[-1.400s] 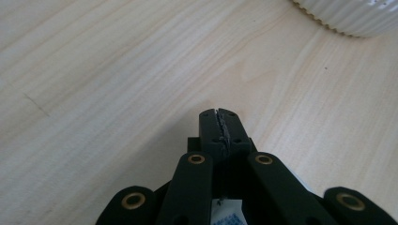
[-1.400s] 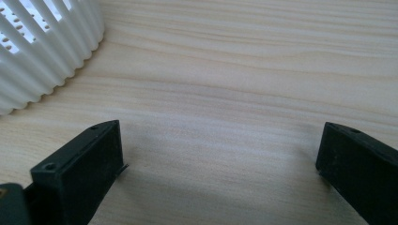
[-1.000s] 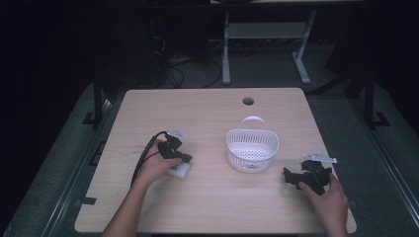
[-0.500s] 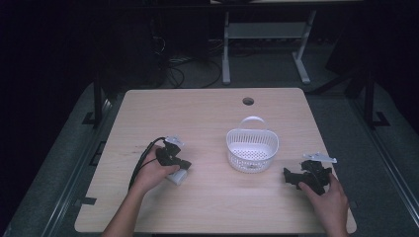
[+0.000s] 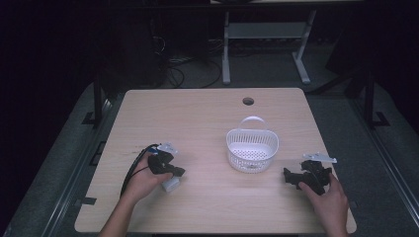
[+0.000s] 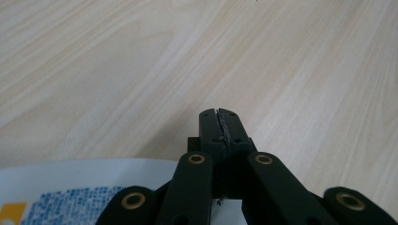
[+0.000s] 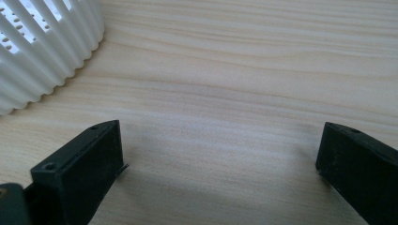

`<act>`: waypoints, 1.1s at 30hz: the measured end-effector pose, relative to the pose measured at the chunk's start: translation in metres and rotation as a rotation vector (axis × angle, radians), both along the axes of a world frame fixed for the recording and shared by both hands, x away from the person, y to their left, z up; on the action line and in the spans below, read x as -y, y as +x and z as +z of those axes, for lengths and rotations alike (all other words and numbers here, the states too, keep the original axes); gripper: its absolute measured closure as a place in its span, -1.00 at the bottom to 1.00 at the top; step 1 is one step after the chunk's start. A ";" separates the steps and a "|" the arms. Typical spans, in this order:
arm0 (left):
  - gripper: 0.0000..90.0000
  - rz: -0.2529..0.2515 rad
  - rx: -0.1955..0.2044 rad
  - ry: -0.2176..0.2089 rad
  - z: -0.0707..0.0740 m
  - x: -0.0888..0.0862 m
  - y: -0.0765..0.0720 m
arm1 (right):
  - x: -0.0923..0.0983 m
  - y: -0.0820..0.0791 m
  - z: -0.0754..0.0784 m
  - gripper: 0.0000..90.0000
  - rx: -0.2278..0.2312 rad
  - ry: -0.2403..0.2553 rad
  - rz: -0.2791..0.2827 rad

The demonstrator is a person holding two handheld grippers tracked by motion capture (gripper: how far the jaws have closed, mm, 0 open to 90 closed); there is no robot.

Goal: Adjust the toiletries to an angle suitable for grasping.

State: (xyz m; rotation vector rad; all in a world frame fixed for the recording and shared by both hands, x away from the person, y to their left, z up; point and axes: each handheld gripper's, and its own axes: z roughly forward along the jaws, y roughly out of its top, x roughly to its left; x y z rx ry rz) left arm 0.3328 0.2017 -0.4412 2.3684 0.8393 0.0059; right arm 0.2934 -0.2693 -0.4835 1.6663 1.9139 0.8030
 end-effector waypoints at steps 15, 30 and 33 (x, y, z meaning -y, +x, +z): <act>1.00 0.017 -0.002 -0.010 -0.002 -0.019 -0.022 | 0.000 0.000 0.000 -0.99 0.000 0.000 -0.001; 1.00 0.071 0.066 -0.027 0.019 -0.041 -0.016 | 0.000 0.000 0.000 -0.99 0.000 0.000 0.000; 1.00 0.105 0.081 -0.025 0.022 -0.049 -0.013 | 0.000 0.000 0.000 -0.99 0.000 0.000 0.000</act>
